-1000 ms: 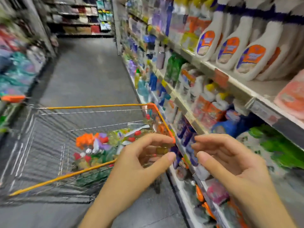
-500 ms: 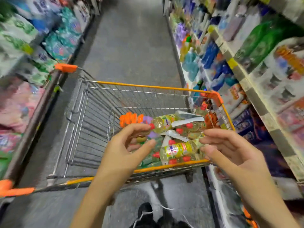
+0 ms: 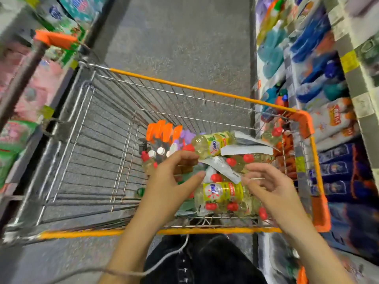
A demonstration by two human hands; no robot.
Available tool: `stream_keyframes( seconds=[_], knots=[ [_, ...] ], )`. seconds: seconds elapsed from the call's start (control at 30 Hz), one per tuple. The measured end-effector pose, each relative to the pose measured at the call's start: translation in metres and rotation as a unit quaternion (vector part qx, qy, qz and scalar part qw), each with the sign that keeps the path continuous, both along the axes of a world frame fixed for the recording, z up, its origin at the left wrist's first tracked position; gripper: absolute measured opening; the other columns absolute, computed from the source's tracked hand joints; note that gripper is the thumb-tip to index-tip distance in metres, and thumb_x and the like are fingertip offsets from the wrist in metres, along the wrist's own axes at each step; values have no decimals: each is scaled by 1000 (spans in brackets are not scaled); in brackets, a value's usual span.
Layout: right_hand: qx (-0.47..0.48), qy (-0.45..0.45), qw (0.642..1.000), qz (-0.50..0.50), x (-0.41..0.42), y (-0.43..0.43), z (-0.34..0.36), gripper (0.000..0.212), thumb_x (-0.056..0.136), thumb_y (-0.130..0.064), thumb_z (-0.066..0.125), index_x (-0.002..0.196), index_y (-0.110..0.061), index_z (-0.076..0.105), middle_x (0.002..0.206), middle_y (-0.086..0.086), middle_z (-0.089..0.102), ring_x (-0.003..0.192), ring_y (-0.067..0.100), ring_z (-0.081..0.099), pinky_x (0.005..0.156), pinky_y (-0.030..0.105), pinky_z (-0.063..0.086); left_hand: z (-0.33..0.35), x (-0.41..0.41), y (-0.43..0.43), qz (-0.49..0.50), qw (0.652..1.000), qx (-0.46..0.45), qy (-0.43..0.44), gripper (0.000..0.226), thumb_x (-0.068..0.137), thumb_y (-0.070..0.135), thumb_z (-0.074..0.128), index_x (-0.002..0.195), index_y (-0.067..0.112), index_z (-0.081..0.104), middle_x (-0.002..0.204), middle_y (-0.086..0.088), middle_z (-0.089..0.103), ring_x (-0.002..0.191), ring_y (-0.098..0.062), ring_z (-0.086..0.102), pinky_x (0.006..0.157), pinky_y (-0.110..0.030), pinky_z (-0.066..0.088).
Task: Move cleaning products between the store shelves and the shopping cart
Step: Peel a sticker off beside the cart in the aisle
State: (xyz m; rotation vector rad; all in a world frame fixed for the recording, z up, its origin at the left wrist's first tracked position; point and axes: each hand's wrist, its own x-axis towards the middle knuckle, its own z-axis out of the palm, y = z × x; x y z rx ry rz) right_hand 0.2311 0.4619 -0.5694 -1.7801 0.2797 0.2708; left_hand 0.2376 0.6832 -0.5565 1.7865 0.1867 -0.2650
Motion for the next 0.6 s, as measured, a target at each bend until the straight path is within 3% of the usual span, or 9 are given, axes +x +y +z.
stream_keyframes(
  seconds=[0.2, 0.33, 0.43, 0.47, 0.53, 0.6],
  knots=[
    [-73, 63, 994, 43, 37, 1, -71, 19, 83, -3, 72, 97, -14, 65, 89, 14, 64, 77, 16, 59, 66, 9, 45, -51, 15, -10, -1, 998, 37, 48, 29, 68, 47, 71, 95, 44, 63, 96, 23, 67, 96, -8, 65, 89, -41, 53],
    [-108, 114, 984, 87, 45, 12, -112, 26, 83, 1, 69, 86, -24, 61, 80, 7, 59, 71, 18, 55, 67, 25, 45, -85, 23, -6, -22, 992, 87, 90, 25, 77, 31, 79, 93, 38, 61, 97, 17, 65, 94, -6, 63, 90, -39, 52],
    [-167, 109, 961, 191, 42, 31, -134, 21, 86, -7, 68, 103, -17, 63, 97, 5, 61, 84, 18, 58, 70, 21, 45, -107, 33, 2, -78, 976, 148, 139, 36, 80, 32, 76, 112, 25, 61, 111, 7, 63, 105, -10, 60, 96, -34, 48],
    [-244, 87, 933, 250, 42, 35, -142, 28, 88, -13, 67, 114, -16, 61, 109, 5, 60, 97, 19, 58, 78, 23, 44, -112, 35, 5, -112, 964, 178, 160, 44, 81, 35, 74, 120, 22, 58, 120, 4, 61, 111, -12, 57, 98, -32, 46],
    [-410, 53, 824, 388, 43, 39, -157, 50, 88, -25, 66, 134, -19, 47, 133, 4, 48, 121, 23, 45, 93, 31, 38, -118, 36, 9, -168, 940, 216, 204, 54, 84, 39, 70, 130, 20, 51, 132, 1, 54, 118, -16, 52, 98, -32, 44],
    [-497, 82, 731, 461, 45, 40, -167, 67, 88, -28, 65, 145, -20, 31, 144, 4, 34, 132, 26, 33, 102, 35, 32, -122, 33, 13, -193, 928, 220, 231, 56, 85, 41, 68, 133, 21, 48, 134, 0, 51, 117, -18, 52, 97, -34, 45]
  ],
)
